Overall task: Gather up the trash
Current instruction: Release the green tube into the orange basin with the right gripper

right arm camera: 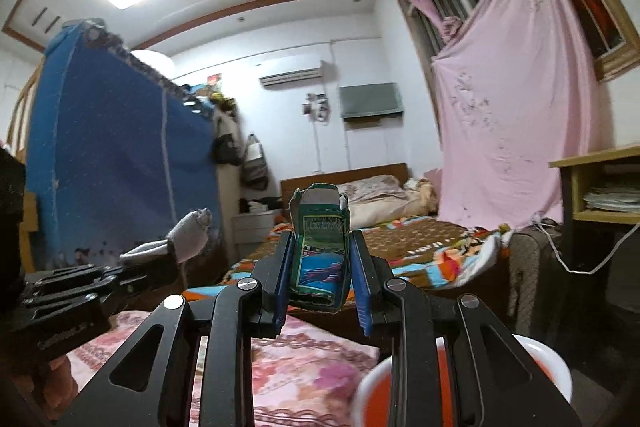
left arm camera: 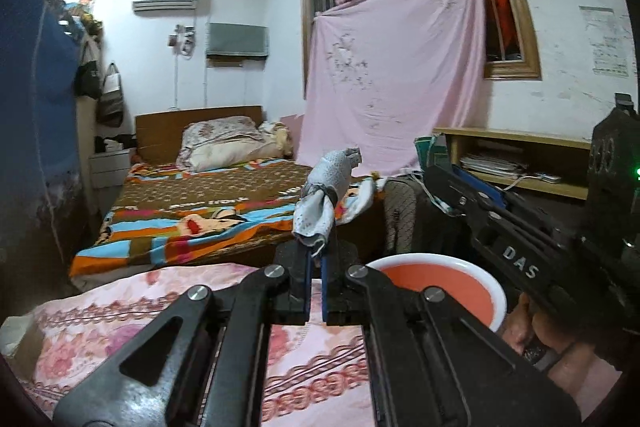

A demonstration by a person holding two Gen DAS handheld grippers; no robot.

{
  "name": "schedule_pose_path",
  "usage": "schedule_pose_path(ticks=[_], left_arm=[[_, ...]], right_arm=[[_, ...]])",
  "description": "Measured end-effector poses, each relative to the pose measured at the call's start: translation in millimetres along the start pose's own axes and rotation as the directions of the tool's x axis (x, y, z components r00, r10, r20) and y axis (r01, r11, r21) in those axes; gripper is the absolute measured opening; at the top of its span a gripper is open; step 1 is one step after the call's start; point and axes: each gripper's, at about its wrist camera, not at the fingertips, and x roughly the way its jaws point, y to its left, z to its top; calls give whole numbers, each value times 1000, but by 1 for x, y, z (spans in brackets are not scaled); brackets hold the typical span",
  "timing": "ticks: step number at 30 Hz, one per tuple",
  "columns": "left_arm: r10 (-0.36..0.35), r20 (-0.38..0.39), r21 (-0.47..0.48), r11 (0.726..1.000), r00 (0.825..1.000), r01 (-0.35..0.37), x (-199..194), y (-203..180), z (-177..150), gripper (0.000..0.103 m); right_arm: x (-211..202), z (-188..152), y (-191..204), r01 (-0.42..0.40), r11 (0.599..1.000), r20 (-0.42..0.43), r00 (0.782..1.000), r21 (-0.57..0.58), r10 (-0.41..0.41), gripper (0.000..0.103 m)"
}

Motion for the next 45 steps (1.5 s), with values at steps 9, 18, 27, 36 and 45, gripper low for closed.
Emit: schedule_pose_path(ticks=[9,18,27,36,45], left_arm=[[-92,-62,-16,996,994,92,28,-25,-2,0],[-158,-191,-43,987,969,153,60,-42,-9,0],[-225,-310,-130,972,924,194,90,-53,-14,0],[-268,-386,-218,956,883,195,108,-56,-24,0],[-268,-398,-249,952,878,177,109,-51,-27,13]], right_arm=[[0,-3,-34,107,993,-44,993,40,-105,26],[5,-11,-52,175,981,-117,979,79,-165,27],[15,-21,-65,223,969,-216,956,102,-198,27],[19,-27,-69,243,962,-273,941,125,-202,28],[21,-30,-69,254,959,-304,930,129,-205,39]])
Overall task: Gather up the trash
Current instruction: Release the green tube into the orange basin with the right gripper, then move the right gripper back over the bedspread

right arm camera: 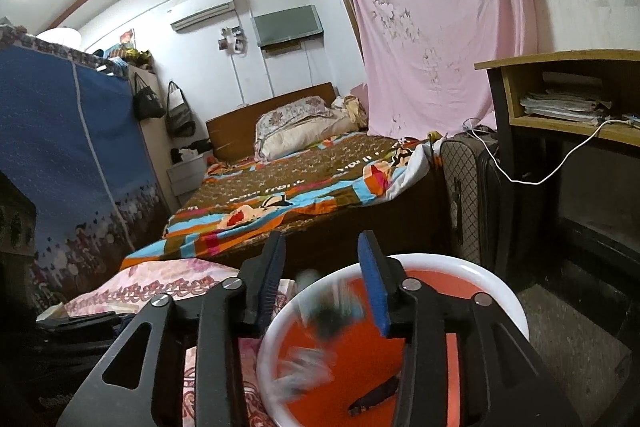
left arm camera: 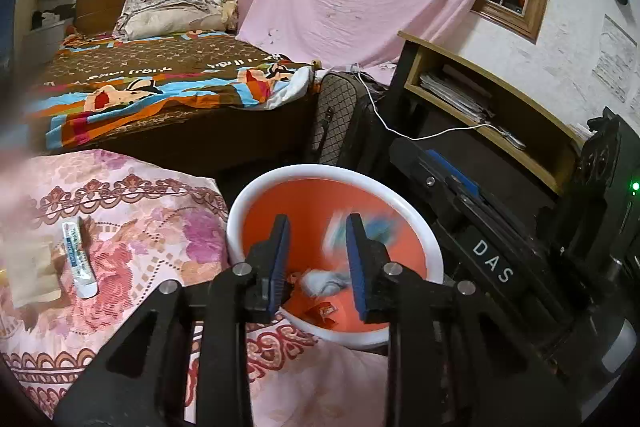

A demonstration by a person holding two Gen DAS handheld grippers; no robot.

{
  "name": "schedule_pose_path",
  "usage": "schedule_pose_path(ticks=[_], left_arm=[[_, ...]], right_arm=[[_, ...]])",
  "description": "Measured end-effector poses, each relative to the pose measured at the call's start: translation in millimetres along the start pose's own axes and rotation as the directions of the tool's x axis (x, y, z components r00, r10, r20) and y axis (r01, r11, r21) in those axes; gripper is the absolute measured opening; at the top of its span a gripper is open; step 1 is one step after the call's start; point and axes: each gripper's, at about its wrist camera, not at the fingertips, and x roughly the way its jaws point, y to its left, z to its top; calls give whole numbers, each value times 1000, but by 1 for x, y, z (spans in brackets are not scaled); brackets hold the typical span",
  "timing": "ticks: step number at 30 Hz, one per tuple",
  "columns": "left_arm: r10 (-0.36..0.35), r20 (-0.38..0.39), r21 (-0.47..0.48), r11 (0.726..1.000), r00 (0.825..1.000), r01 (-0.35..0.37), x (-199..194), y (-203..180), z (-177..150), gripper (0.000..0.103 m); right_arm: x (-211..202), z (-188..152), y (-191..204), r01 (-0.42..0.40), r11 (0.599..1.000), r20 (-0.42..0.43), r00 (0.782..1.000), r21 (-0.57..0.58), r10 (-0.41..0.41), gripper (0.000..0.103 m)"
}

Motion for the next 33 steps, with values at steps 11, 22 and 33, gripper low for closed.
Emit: schedule_pose_path(ticks=[11,22,33], left_arm=[[89,71,-67,994,994,-84,-23,19,-2,33],[270,266,-140,961,926,-240,-85,46,-12,70],[445,383,-204,895,809,-395,-135,72,-36,91]], right_arm=[[0,2,2,3,1000,8,1000,-7,-3,49],[-15,3,23,-55,996,119,991,-73,63,81],[-33,-1,48,-117,983,246,958,-142,150,103]])
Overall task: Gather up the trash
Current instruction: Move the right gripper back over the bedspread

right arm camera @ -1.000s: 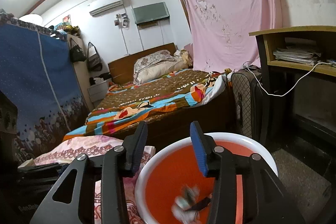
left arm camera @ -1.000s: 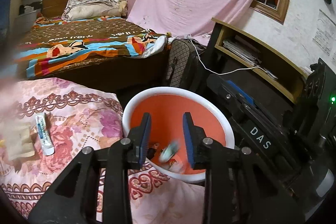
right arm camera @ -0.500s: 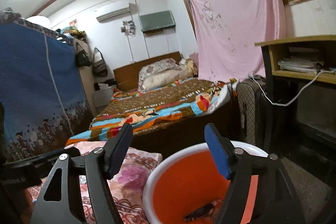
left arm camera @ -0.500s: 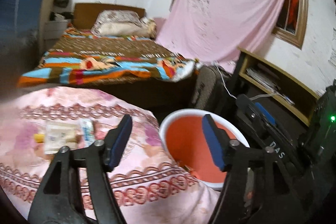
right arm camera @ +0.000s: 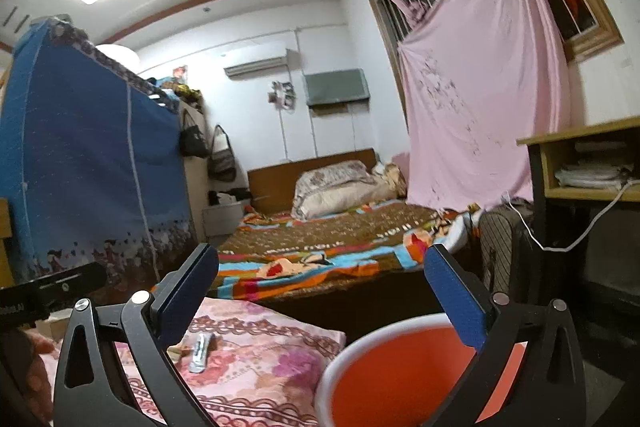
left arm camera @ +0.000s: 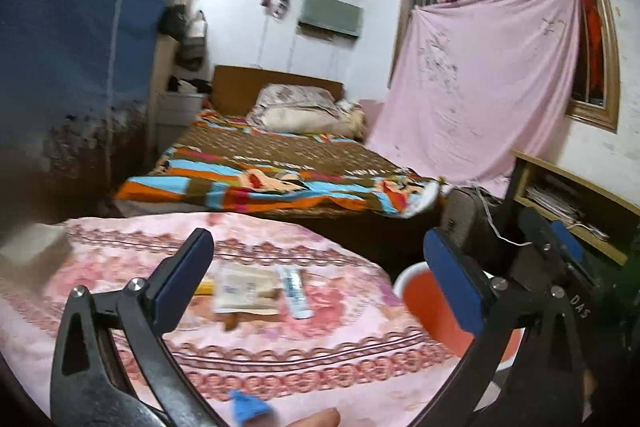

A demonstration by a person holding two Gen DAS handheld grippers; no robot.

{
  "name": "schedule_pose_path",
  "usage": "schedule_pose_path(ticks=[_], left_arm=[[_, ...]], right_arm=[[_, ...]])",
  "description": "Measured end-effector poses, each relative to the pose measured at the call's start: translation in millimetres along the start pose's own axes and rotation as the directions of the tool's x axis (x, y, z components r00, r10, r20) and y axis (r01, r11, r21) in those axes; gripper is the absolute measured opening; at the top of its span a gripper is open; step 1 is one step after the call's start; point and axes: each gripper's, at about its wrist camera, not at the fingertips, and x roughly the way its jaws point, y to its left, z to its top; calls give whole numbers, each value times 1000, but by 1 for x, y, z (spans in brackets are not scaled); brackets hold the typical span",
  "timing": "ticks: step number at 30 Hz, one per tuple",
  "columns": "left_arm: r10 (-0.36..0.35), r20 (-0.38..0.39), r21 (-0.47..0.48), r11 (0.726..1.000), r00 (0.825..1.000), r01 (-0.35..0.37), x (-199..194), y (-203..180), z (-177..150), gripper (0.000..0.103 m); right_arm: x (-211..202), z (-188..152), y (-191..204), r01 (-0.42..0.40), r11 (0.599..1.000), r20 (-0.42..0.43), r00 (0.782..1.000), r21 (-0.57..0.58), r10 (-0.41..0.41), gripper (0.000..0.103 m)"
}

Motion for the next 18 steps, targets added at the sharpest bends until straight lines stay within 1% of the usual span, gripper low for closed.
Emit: schedule_pose_path(ticks=[4,9,14,18], left_arm=[[60,20,-9,998,998,-60,-14,19,-6,91],[130,44,-45,991,990,-128,-35,46,-16,91],[165,62,-48,986,984,-162,-52,56,-26,91],[172,67,-23,985,983,-171,-60,56,-36,91]], right_arm=[[-2,0,13,-45,999,24,999,-26,45,103],[-8,-5,32,-104,993,52,993,-56,107,103],[-15,-8,51,-165,982,66,983,-97,172,103],[-15,-15,68,-218,963,48,973,-159,228,103]])
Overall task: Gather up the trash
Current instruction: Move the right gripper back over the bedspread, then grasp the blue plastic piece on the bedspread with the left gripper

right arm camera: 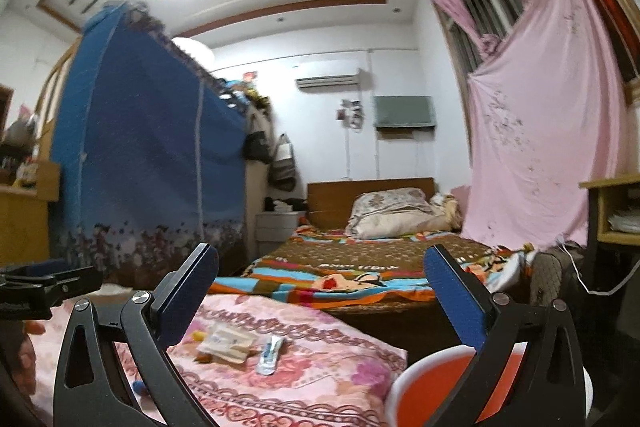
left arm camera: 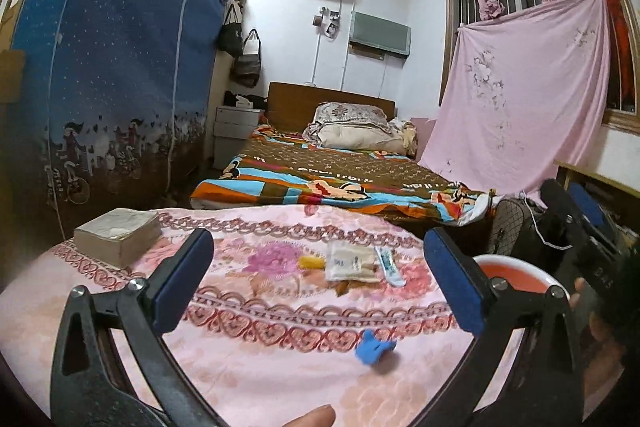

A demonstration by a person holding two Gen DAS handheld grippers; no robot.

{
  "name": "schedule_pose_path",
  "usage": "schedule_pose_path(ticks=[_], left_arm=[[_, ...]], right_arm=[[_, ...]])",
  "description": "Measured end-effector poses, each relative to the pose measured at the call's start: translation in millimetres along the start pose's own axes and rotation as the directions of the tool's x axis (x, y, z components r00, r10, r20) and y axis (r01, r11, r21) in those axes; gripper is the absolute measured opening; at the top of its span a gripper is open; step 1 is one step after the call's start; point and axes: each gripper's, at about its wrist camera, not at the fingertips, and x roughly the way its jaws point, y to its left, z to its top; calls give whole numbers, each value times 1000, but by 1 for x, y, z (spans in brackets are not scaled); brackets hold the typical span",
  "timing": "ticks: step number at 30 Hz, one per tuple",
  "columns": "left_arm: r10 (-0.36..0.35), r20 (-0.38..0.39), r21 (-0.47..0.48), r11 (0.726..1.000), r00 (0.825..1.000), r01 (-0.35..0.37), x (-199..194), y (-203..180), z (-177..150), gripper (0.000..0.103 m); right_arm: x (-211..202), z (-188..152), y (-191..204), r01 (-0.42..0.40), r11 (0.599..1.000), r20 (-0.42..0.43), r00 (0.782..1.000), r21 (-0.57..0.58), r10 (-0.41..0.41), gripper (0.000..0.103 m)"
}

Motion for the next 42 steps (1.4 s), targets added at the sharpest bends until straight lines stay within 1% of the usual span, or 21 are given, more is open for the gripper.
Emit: schedule_pose_path(ticks=[4,7,10,14,17,18,19,20,21,22,23,25,26,29,31,32,34,36,37,39,42], left_arm=[[-11,-29,6,1000,1000,11,-3,2,-5,91],[-21,-81,8,1000,997,22,2,2,-9,91],[-24,-146,20,999,989,27,10,-2,-13,91],[-33,-235,43,998,971,45,21,-10,-20,89],[-47,-305,56,996,951,67,31,-17,-26,84],[-53,-323,55,996,945,74,34,-18,-28,81],[-63,-351,51,995,934,87,38,-20,-30,76],[-73,-375,46,994,924,97,41,-21,-32,74],[-78,-391,44,994,917,103,43,-22,-33,70],[-86,-418,40,993,904,112,47,-24,-35,65],[-89,-436,37,992,895,117,50,-25,-37,63],[-105,-471,20,991,876,130,56,-25,-39,53],[-116,-483,9,991,868,137,58,-25,-40,51],[-135,-521,-12,988,843,151,64,-25,-44,39],[-137,-540,-16,988,831,153,69,-25,-45,25],[-141,-550,-20,988,823,156,71,-25,-47,22],[-160,-553,-31,985,818,171,70,-25,-47,15],[-165,-547,-23,983,820,183,68,-27,-47,11],[-159,-544,-11,983,824,182,67,-29,-47,11],[-160,-543,-7,983,824,186,67,-29,-46,11],[-172,-540,-21,981,824,191,68,-26,-44,11]], right_arm=[[9,-5,11,-24,999,-44,999,-43,22,103],[17,-10,13,-34,998,-98,995,-44,29,103],[21,-13,9,-37,999,-136,990,-30,33,103],[24,-15,1,-30,1000,-175,984,7,31,103],[28,-17,-3,-26,999,-208,978,28,31,103],[30,-18,-4,-20,999,-226,974,33,27,103],[31,-19,-5,-16,999,-239,971,36,24,103],[34,-20,-6,-12,999,-255,967,39,22,103],[35,-21,-7,-10,999,-269,963,42,20,103],[38,-23,-8,-5,999,-288,958,44,17,103],[40,-24,-9,0,999,-306,952,47,14,103],[46,-28,-11,9,999,-345,939,53,9,103],[48,-30,-11,14,998,-359,933,56,7,103],[54,-34,-14,20,997,-406,914,68,9,103],[59,-38,-15,26,997,-438,899,73,8,103],[61,-40,-16,29,997,-453,892,76,9,103],[66,-44,-16,37,996,-490,872,75,4,103],[73,-48,-16,48,997,-529,849,67,-5,103],[75,-49,-16,49,997,-543,840,64,-6,103],[81,-53,-14,49,998,-575,818,50,-11,103],[91,-59,-8,42,999,-625,780,21,-20,103]])
